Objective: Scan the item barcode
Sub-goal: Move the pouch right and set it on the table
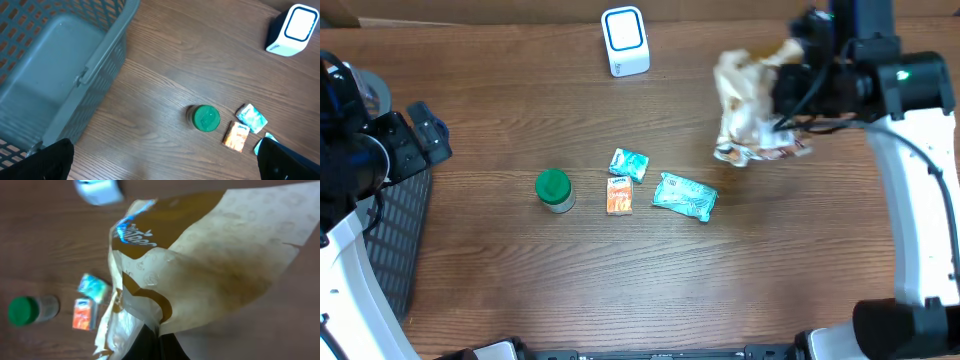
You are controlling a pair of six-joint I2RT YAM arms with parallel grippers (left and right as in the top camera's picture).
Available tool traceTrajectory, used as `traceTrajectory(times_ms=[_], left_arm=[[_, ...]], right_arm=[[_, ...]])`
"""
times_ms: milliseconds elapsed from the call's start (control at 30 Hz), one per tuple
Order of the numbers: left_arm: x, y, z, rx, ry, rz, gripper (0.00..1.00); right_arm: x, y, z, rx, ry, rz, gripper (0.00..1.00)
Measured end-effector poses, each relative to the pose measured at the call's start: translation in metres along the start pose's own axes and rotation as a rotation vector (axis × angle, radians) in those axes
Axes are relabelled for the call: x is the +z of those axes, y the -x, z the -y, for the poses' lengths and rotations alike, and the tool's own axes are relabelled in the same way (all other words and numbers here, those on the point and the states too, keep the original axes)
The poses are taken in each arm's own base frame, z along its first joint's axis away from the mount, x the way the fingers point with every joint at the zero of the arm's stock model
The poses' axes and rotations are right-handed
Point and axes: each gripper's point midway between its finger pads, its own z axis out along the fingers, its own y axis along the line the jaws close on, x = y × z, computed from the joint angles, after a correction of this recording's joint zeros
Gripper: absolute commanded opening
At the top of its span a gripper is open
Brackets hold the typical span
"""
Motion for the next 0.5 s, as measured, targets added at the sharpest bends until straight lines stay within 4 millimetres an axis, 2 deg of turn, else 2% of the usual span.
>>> traceTrajectory(times_ms=[200, 233, 333, 367, 400, 433, 500], left_arm=[[0.0, 0.0, 0.0, 0.0, 0.0, 0.0, 1.0], [0.0, 0.0, 0.0, 0.0, 0.0, 0.0, 0.99], [0.0, 0.0, 0.0, 0.0, 0.0, 0.0, 1.0], [0.0, 0.0, 0.0, 0.0, 0.0, 0.0, 1.0], [0.0, 0.0, 0.0, 0.0, 0.0, 0.0, 1.0], [0.0, 0.0, 0.0, 0.0, 0.0, 0.0, 1.0], [0.0, 0.0, 0.0, 0.0, 0.0, 0.0, 1.0]], right_arm=[[0.048, -0.027, 0.106, 0.376, -0.078, -0.04, 0.04], [0.056, -0.038, 0.126, 0.448, -0.095, -0.048, 0.04], [0.073, -0.059, 0.166, 0.58, -0.125, -0.035, 0.07], [0.079, -0.069, 0.178, 0.626, -0.135, -0.038, 0.17], [0.084, -0.078, 0.187, 0.659, -0.144, -0.042, 0.36], [0.088, -0.087, 0.195, 0.688, -0.15, -0.047, 0.47], [0.093, -0.101, 0.203, 0.737, -0.158, -0.058, 0.54]])
